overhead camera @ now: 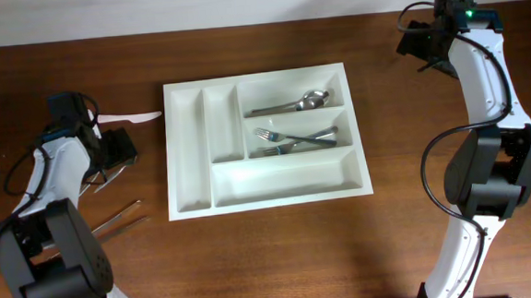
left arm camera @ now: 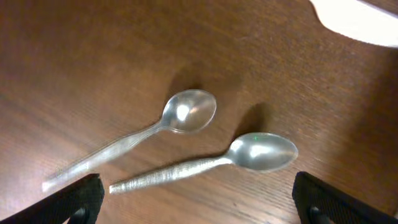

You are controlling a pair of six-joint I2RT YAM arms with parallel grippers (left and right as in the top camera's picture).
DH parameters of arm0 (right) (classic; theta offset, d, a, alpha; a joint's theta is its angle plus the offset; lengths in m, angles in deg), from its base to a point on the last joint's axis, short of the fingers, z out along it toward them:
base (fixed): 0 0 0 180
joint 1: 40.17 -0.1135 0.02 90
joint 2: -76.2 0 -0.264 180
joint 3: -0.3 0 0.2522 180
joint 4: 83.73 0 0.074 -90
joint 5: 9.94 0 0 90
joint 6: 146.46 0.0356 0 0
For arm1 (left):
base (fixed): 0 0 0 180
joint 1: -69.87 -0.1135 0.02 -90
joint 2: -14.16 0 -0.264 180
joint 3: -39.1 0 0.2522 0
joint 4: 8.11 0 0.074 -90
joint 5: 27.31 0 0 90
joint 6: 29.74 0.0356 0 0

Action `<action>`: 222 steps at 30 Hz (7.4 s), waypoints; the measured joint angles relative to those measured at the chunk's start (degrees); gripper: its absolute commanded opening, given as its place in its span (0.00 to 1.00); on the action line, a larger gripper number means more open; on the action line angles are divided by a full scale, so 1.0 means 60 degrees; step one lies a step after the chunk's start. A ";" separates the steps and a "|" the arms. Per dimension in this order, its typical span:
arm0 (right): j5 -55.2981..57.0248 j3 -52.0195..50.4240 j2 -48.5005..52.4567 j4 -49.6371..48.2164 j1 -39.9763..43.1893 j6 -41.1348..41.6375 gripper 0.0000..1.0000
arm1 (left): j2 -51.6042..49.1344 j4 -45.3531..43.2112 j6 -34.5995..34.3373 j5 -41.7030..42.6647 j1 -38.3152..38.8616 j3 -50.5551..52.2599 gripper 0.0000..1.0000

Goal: Pack container
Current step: 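Move the left gripper over the two spoons left of the tray, then lower the left gripper and grasp a metal spoon, then carry the spoon over the tray's left-middle compartment and lower it, then open the left gripper and return it to the remaining spoon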

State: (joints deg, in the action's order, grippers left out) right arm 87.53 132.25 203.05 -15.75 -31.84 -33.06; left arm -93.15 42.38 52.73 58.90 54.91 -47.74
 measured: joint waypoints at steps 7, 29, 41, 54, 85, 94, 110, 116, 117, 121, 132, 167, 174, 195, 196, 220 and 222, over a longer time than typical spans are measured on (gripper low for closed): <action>-0.0004 0.0000 0.0000 0.0000 0.0000 0.0004 0.99 | -0.0262 -0.0557 0.1559 0.0189 0.0055 0.0000 0.99; 0.0000 0.0000 0.0000 0.0000 0.0000 0.0007 0.99 | -0.1144 -0.1271 0.3942 0.1781 0.0594 -0.0011 0.99; -0.0004 0.0000 0.0000 0.0000 0.0000 0.0029 0.99 | -0.1144 -0.1311 0.4051 0.1723 0.0627 -0.0011 0.99; -0.0004 0.0000 0.0000 0.0000 0.0000 0.0025 0.99 | -0.1144 -0.1311 0.4084 0.0266 0.0627 -0.0011 0.99; -0.0004 0.0000 0.0000 0.0000 0.0000 0.0029 0.99 | -0.1144 -0.2608 0.3705 -0.0750 0.0623 -0.0011 0.96; -0.0004 0.0000 0.0000 0.0000 0.0000 0.0029 0.99 | -0.1173 -0.2353 0.3537 -0.1188 0.0623 -0.0011 0.89; -0.0004 0.0000 0.0000 0.0000 0.0000 0.0029 0.99 | -0.1639 -0.2233 0.3322 -0.1421 0.0619 -0.0302 0.52; 0.0000 0.0000 0.0000 0.0000 0.0000 0.0022 0.99 | -0.1705 -0.2237 0.3340 -0.1453 0.0616 -0.0324 0.36; 0.0000 0.0000 0.0000 0.0000 0.0000 0.0025 0.99 | -0.1708 -0.2237 0.3351 -0.1457 0.0616 -0.0324 0.29; 0.0000 0.0000 0.0000 0.0000 0.0000 0.0029 0.99 | -0.1752 -0.2226 0.3351 -0.1497 0.0616 -0.0324 0.10; -0.0004 0.0000 0.0000 0.0000 0.0000 0.0029 0.99 | -0.1796 -0.2277 0.3388 -0.1650 0.0619 -0.0324 0.02; -0.0004 0.0000 0.0000 0.0000 0.0000 0.0025 0.99 | -0.2350 0.3781 -0.3228 -0.2477 0.4889 -0.6207 0.02; -0.0004 0.0000 0.0000 0.0000 0.0000 0.0025 0.99 | -0.2353 0.4379 -0.5595 -0.2499 0.5176 -0.6175 0.02; -0.0004 0.0000 0.0000 0.0000 0.0000 0.0025 0.99 | -0.3410 0.4175 -0.7027 -0.3705 0.5100 -0.6091 0.58; -0.0004 0.0000 0.0000 0.0000 0.0000 0.0025 0.99 | -0.3410 0.4211 -0.6896 -0.3781 0.5045 -0.6091 0.59; -0.0004 0.0000 0.0000 0.0000 0.0000 0.0025 0.99 | -0.2561 0.4692 0.1184 -0.1759 0.2109 -0.6076 0.66; 0.0000 0.0000 0.0000 0.0000 0.0000 0.0029 0.99 | -0.2561 0.4747 0.1818 -0.1636 0.1985 -0.6000 0.67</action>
State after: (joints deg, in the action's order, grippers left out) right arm 87.53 132.25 203.05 -15.75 -31.84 -32.89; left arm -108.51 70.86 63.63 49.09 66.82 -83.73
